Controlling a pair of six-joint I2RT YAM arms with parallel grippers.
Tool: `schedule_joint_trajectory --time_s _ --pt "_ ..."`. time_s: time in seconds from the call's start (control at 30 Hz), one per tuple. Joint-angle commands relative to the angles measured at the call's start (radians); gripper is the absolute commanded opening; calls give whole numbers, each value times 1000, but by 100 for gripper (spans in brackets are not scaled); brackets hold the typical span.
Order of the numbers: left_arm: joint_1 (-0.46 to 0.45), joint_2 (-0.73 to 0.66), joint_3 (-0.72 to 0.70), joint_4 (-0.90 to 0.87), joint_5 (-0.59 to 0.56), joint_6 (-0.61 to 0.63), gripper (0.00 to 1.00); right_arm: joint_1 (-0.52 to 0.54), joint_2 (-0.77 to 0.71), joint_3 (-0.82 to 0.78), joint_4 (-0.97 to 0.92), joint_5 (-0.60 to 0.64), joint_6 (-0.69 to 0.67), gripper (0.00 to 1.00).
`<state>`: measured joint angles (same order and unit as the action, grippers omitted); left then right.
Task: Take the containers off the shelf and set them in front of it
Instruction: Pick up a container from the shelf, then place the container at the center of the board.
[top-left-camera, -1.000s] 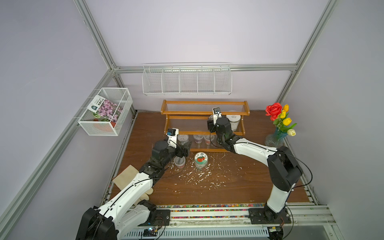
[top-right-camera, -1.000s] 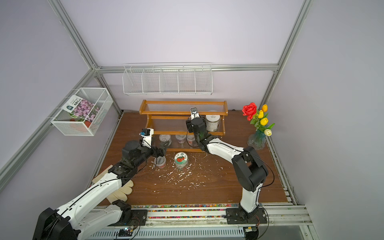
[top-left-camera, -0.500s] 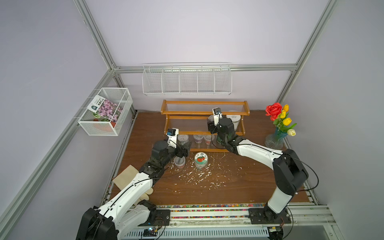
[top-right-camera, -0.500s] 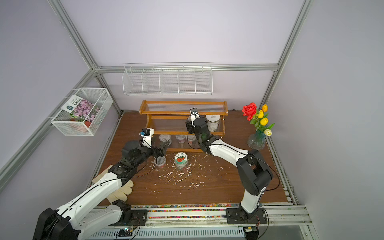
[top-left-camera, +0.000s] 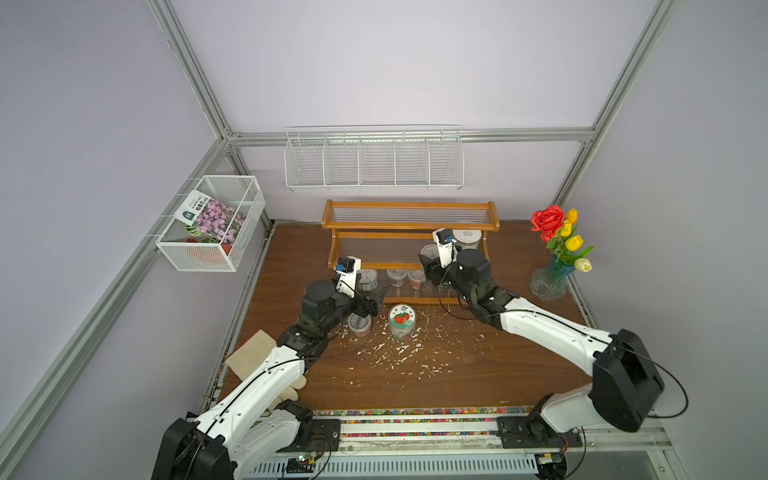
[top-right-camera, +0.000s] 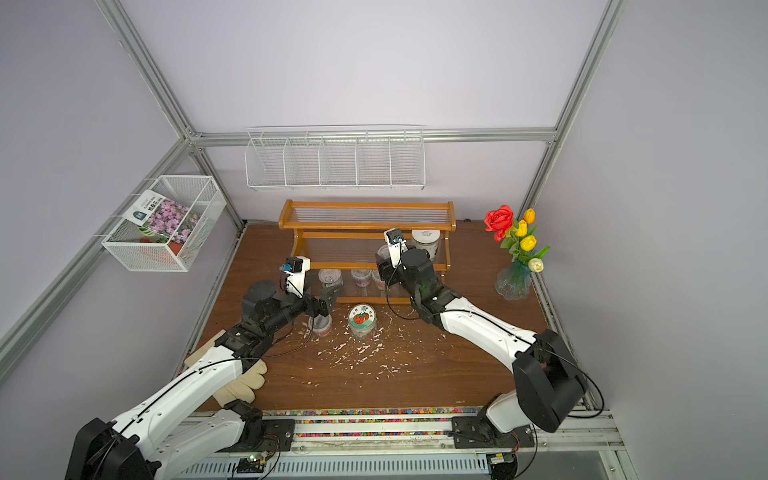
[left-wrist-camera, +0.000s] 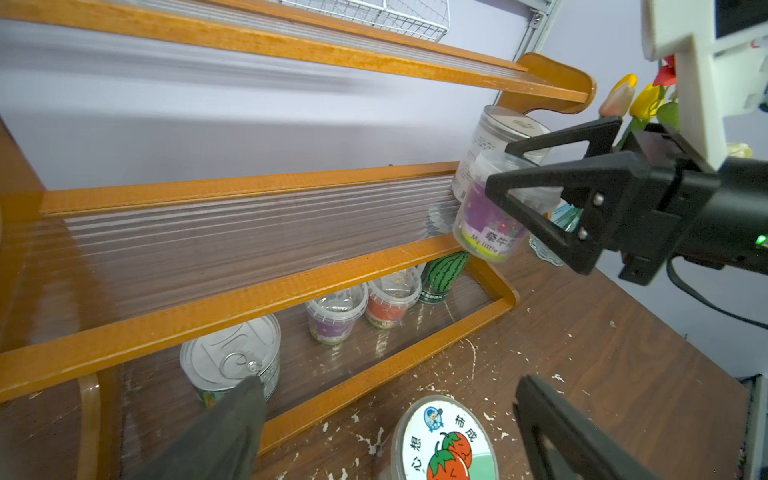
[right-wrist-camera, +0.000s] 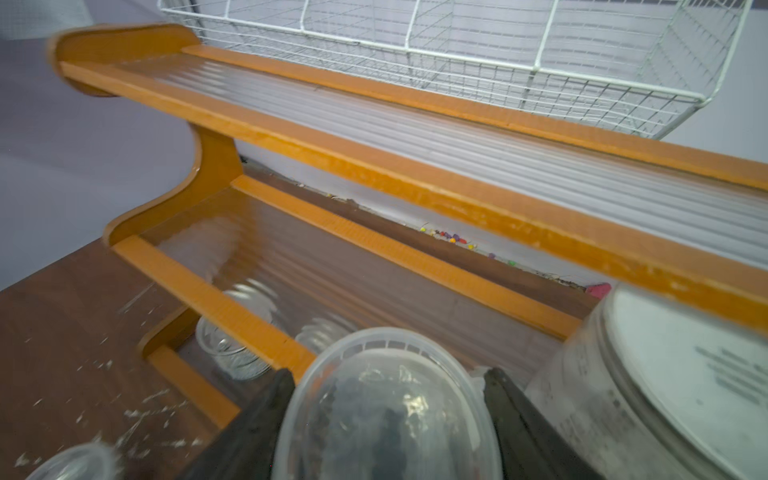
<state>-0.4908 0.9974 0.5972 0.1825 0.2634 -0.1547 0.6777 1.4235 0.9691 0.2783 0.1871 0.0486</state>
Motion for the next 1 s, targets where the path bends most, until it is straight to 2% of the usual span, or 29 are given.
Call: schedule_joint_trajectory --time_s 0.0,0.1,0.23,0.43,0.7,0.97 --pt "3 -22 -7 28 90 27 97 36 -108 -66 -79 -54 -39 53" --pt "-5 -25 -9 29 125 37 97 78 -202 -136 -150 -49 -56 52" --pt "-34 -19 -11 28 132 59 97 124 -340 -276 -187 -30 -15 53" --pt "-60 15 -24 49 123 55 98 154 -424 -473 -94 -18 31 53" --pt "-61 55 -37 87 96 41 98 154 -304 -628 228 26 46 54" --pt "-60 83 -33 95 82 43 98 133 -101 -663 473 59 39 54"
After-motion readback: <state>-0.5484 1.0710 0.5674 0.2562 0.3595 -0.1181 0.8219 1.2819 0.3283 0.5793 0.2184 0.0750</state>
